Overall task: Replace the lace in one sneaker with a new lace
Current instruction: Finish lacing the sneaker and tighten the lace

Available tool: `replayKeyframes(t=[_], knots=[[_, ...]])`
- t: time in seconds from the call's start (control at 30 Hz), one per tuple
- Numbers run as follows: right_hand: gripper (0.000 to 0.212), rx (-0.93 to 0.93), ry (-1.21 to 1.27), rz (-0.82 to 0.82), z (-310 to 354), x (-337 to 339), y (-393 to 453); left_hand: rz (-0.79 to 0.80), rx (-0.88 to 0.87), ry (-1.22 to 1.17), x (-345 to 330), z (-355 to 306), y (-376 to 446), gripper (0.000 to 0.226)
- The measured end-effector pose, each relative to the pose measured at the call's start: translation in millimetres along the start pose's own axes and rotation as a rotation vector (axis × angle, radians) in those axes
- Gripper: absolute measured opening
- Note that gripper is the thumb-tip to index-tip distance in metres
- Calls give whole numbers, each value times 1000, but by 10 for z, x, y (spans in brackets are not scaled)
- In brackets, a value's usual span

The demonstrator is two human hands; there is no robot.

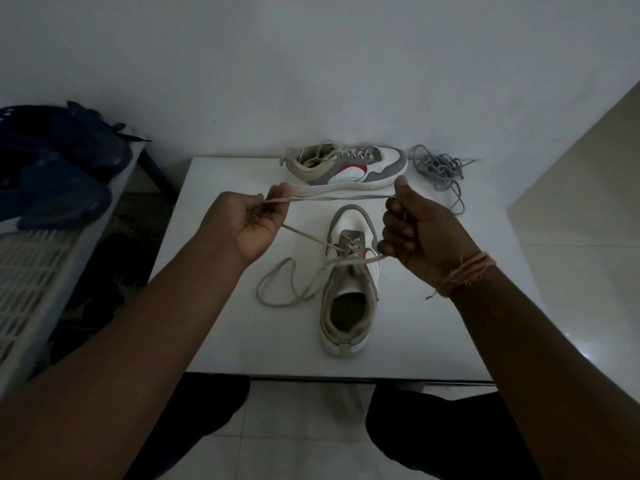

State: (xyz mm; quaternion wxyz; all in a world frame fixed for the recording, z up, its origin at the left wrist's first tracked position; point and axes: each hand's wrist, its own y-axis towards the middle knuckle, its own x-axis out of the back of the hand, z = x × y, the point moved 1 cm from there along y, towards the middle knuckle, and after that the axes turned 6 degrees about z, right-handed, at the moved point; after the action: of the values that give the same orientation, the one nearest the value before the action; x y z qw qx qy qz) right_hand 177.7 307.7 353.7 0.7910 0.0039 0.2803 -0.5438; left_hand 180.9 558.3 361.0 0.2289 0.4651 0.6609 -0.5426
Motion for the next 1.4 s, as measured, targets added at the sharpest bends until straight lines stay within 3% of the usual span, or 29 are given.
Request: replayKeyframes(t=[0.1, 0.17, 0.23, 0.3, 0.37, 0.43, 0.5, 0.67, 0.77, 0.83, 0.87, 0.93, 1.0, 1.1, 1.2, 1.4], knots=[[31, 20, -139, -122, -22, 116, 18, -84, -17, -37, 20, -19, 23, 24], [28, 7, -240, -129, -86, 122, 28, -114, 59, 123, 15, 72, 14, 27], [28, -9, -419, -65, -159, 37, 43, -156, 180, 583, -18, 293, -47, 32], [28, -25, -530, 21, -213, -65, 57, -119, 105, 1266, -54, 537, -145, 47], [29, -51, -537, 71, -244, -90, 63, 137, -249, 1882, -54, 695, -221, 48], [27, -68, -547, 76, -232, -54, 57, 348, -588, 2251, -60, 692, -264, 32], [24, -77, -605, 46, -199, 12, 36, 309, -646, 2283, -11, 550, -224, 18], [15, -134, -803, -39, -143, 173, 47, -96, -640, 2206, 95, 149, -80, 20], [18, -193, -890, -58, -162, 199, 46, -254, -654, 2341, 176, 104, -47, 17], [23, -182, -874, -25, -169, 167, 33, -210, -786, 2541, 188, 247, -58, 25], [24, -168, -856, 4, -164, 142, 32, -96, -834, 2565, 171, 353, -60, 37], [17, -150, -774, 38, -159, 88, 39, 211, -791, 2456, 137, 555, -71, 43], [8, -143, -716, 14, -157, 57, 46, 392, -693, 2287, 123, 678, -83, 27], [20, -151, -833, -56, -136, 89, 14, 367, -558, 2194, 111, 755, -121, 18], [26, -190, -1024, -23, -161, 80, -34, 279, -434, 2219, 144, 809, -130, 17], [19, -175, -1107, -93, -330, -18, -24, 280, -458, 2282, 154, 859, -136, 24]])
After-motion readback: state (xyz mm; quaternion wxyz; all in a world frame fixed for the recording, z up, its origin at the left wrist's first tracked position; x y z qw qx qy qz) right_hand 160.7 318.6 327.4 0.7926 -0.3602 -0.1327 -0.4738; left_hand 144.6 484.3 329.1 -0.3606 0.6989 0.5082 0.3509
